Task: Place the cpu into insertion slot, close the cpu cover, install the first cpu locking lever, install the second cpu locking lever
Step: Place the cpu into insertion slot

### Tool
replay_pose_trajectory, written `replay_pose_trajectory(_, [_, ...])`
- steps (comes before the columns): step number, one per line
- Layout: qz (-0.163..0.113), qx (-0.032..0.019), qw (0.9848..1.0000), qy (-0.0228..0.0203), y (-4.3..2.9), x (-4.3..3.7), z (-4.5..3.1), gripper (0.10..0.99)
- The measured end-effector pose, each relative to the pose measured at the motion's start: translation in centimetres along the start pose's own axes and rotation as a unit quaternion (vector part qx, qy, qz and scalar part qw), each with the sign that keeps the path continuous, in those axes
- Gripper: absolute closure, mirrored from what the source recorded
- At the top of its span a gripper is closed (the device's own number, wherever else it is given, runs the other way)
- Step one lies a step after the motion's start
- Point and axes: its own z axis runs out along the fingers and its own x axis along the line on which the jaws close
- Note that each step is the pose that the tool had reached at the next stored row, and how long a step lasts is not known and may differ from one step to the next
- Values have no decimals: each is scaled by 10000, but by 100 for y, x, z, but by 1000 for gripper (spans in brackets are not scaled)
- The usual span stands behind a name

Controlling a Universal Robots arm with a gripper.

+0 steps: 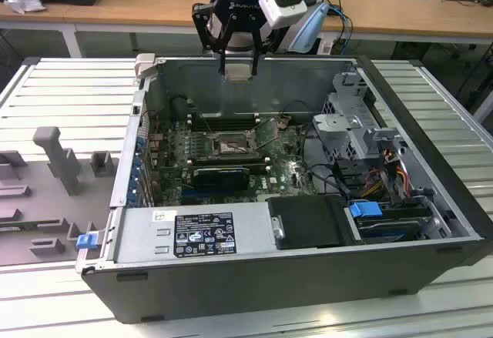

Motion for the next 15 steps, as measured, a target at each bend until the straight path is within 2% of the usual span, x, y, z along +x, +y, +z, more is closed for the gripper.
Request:
replay_pose_trajectory(4, [57,-1,10000,-5,0,0,0,561])
replay_pose_trajectory(8, [263,-5,9997,-23,0,0,0,561])
replay_pose_trajectory(11, [579,-11,9983,-52,0,0,1,561])
replay_pose_trajectory(15, [715,-14,9974,-63,-1,0,5,561])
